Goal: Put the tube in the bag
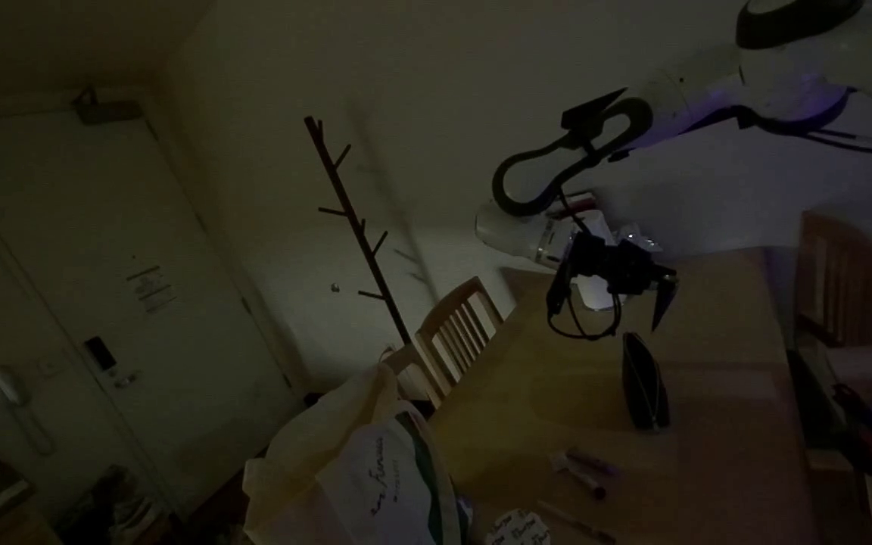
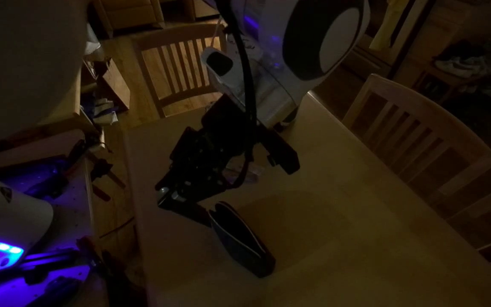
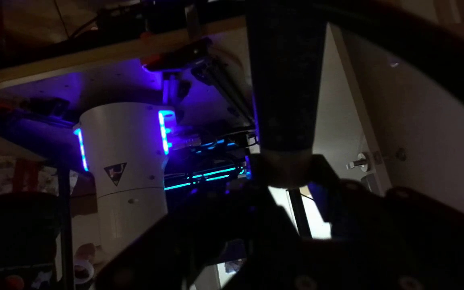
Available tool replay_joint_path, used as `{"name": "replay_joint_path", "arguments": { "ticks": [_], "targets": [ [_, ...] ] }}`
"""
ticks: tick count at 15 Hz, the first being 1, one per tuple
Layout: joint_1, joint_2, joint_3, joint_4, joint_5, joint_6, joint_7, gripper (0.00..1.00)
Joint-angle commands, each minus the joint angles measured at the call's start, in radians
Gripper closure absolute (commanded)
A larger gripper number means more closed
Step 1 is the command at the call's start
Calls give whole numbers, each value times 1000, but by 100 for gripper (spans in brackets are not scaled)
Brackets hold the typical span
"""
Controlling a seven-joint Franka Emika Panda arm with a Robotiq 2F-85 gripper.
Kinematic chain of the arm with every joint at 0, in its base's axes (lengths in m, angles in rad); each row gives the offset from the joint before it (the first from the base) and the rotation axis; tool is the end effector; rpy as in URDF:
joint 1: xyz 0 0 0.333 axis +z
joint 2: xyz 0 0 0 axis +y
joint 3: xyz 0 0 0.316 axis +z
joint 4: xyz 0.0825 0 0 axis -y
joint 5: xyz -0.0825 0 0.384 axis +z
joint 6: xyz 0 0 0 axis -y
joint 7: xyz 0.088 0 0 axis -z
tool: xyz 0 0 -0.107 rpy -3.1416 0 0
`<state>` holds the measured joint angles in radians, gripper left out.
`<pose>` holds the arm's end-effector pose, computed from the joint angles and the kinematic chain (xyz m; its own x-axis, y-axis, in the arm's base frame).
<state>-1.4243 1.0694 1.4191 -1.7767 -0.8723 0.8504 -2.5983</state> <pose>0.4687 -0.2206 0.2926 -0.5551 0.2440 0.7952 0.1025 0.9688 -0.2257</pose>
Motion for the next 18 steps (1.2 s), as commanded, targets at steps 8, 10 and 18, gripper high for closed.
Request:
{"name": "replay_joint_path", "arguments": {
  "ticks": [8,10,18],
  "targets": [
    [-12,339,136,21,-277,-97,0,92],
    [-16,389,156,11,-319,-112,0,92],
    [-24,407,165,-83,-324,-54,0,47]
  ]
}}
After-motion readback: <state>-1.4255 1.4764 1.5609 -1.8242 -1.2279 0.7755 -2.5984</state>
